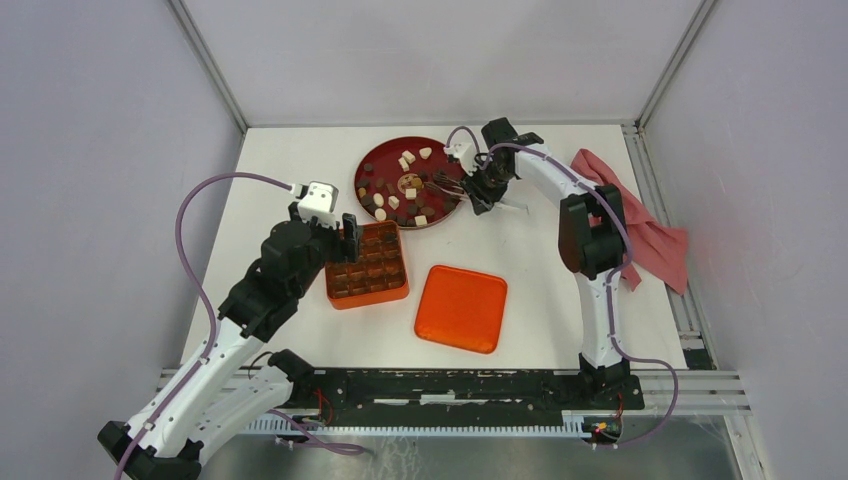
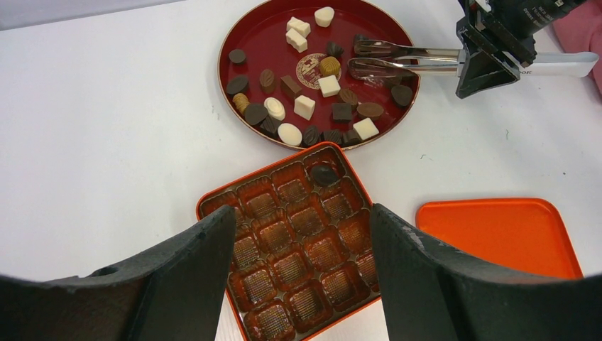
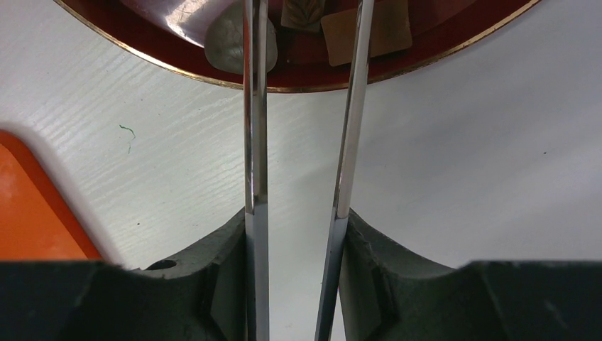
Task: Pack the chocolate
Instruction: Pick up the fake chocolate from the plate.
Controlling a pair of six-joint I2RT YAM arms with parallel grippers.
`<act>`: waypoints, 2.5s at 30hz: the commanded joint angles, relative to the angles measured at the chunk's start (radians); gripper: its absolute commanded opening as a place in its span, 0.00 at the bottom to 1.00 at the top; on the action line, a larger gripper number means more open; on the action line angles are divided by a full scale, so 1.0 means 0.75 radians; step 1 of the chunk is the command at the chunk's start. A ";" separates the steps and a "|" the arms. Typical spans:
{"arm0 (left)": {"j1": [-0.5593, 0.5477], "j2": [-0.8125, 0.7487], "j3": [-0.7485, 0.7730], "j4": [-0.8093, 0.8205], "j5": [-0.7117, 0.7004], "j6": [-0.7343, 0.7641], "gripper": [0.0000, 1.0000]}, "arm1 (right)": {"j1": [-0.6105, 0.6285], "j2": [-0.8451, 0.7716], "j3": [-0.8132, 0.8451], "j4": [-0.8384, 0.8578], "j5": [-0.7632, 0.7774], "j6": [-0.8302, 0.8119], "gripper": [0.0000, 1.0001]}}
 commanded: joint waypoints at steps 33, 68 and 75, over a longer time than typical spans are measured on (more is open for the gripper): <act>0.028 -0.012 -0.009 0.037 0.017 0.012 0.76 | 0.007 -0.211 -0.145 0.119 -0.121 0.005 0.00; 0.121 0.065 0.082 0.140 0.042 0.022 1.00 | 0.346 -0.497 -0.433 0.242 -0.345 -0.132 0.00; 0.122 0.012 -0.030 0.185 -0.080 0.073 0.99 | 0.444 -0.402 -0.328 0.233 -0.190 -0.123 0.01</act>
